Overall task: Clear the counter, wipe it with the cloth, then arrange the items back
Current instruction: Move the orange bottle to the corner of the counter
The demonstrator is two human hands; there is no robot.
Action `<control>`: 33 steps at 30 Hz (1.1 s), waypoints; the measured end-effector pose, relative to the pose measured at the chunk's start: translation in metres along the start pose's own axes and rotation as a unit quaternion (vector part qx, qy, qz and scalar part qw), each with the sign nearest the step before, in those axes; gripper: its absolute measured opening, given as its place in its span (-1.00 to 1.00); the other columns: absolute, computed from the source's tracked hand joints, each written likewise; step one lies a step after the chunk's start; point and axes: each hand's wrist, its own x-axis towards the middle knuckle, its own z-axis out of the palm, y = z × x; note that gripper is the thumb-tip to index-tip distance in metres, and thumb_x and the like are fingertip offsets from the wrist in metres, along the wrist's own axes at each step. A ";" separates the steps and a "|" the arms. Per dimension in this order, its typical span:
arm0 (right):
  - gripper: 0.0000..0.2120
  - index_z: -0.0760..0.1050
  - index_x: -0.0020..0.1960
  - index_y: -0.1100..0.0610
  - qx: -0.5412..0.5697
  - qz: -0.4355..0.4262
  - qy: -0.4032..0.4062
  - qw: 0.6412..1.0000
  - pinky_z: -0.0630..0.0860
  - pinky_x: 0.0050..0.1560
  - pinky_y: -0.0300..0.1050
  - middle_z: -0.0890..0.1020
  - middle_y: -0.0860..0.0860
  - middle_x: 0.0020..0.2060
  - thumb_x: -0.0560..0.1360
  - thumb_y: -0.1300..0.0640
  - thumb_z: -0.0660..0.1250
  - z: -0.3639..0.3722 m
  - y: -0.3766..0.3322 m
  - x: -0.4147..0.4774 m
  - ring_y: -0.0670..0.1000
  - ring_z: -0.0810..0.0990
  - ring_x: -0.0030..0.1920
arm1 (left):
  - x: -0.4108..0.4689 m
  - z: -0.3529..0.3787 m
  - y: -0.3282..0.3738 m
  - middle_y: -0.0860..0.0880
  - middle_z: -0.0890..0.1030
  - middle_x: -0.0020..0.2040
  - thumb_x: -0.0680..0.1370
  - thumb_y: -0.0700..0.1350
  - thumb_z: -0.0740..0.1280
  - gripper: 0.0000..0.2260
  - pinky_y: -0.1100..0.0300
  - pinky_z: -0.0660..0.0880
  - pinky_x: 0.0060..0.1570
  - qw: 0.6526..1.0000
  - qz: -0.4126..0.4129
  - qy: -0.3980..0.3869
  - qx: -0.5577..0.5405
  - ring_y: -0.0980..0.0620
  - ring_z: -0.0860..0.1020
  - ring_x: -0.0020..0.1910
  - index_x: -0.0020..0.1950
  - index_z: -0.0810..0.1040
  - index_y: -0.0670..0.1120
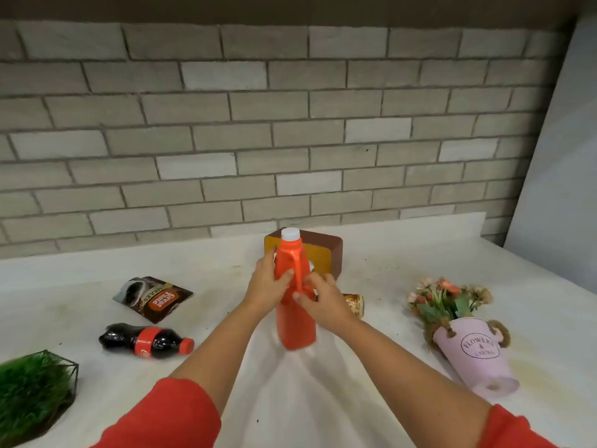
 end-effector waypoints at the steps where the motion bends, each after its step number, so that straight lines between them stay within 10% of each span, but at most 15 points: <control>1: -0.78 0.46 0.10 0.09 0.004 0.002 0.002 1.000 0.39 0.15 -0.19 0.38 0.06 0.09 0.50 0.03 0.33 0.001 0.001 0.002 -0.03 0.44 -0.02 | 0.004 0.001 0.001 -0.05 0.45 0.25 0.53 -0.18 0.28 -0.56 0.15 0.36 0.17 1.000 0.010 0.002 -0.018 0.01 0.44 0.23 0.40 0.30 -0.06; 17: -0.81 0.52 0.06 0.28 -0.021 -0.044 -0.012 0.999 0.39 -0.05 -0.18 0.59 0.22 -0.01 0.52 0.18 0.32 -0.011 -0.010 0.023 0.06 0.52 -0.07 | 0.025 0.002 -0.001 0.04 0.54 -0.09 0.52 -0.21 0.31 -0.70 0.25 0.40 -0.15 0.999 0.034 0.010 -0.025 0.00 0.52 -0.11 0.25 0.43 -0.06; 33: -0.80 0.51 0.13 0.22 -0.032 -0.095 0.091 0.991 0.50 0.02 -0.07 0.59 0.03 -0.06 0.55 0.15 0.27 -0.149 -0.039 -0.019 -0.01 0.54 -0.04 | 0.035 0.047 0.133 -0.08 0.53 0.19 0.57 -0.08 0.24 -0.67 0.04 0.41 0.16 0.986 0.165 -0.014 -0.026 -0.07 0.49 0.17 0.33 0.35 -0.03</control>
